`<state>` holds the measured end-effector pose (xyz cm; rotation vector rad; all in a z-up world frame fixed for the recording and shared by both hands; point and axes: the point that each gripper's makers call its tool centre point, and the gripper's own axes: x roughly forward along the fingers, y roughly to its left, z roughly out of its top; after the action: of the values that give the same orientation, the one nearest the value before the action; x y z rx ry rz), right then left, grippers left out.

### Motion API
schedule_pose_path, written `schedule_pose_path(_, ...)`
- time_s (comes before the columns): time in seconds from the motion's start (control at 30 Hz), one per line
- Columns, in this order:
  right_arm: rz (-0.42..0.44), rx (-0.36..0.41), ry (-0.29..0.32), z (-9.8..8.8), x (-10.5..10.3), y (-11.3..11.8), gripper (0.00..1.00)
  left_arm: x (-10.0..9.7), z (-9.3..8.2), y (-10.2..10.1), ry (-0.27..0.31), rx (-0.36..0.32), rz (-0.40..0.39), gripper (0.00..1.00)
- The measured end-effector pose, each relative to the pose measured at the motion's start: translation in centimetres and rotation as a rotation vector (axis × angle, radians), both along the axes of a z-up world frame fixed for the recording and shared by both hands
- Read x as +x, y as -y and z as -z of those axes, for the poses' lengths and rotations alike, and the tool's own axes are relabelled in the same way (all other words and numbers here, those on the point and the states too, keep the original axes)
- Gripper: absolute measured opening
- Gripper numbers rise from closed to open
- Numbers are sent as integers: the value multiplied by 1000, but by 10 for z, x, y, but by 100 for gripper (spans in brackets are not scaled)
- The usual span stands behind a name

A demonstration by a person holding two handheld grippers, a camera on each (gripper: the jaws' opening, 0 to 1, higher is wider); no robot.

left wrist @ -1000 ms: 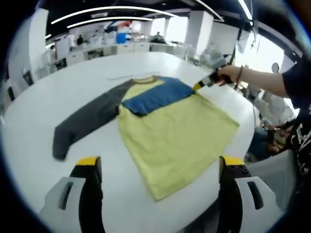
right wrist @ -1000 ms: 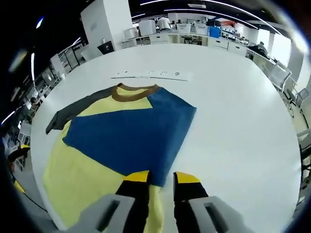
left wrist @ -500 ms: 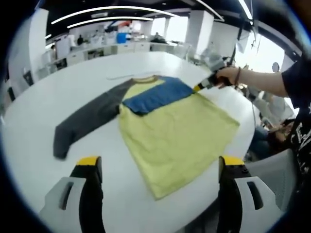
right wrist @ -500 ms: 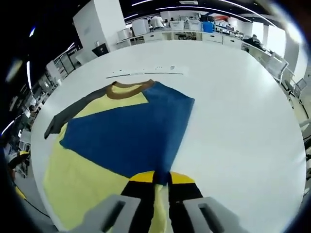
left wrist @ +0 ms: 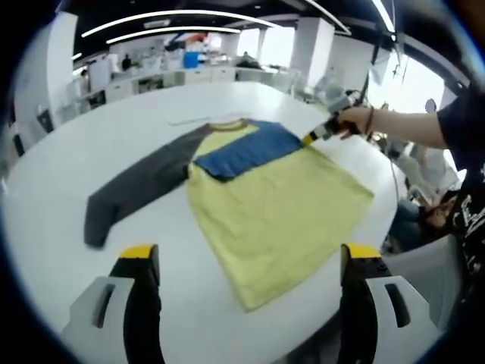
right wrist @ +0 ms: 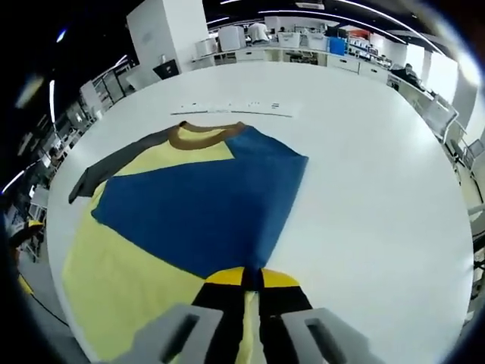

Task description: Fold the garment on the visible template until the final outline fits inside the template.

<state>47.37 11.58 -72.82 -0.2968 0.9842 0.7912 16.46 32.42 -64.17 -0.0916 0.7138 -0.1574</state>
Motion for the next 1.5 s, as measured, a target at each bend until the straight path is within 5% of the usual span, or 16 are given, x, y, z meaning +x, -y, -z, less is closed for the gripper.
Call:
schedule_pose_path(1.27, -7, -106, 12, -4, 23, 41, 0, 1, 1, -7, -10, 0, -11, 95)
schedule_pose_path(1.5, 37, -107, 22, -7, 27, 45, 15, 3, -2, -4, -1, -8, -9, 95)
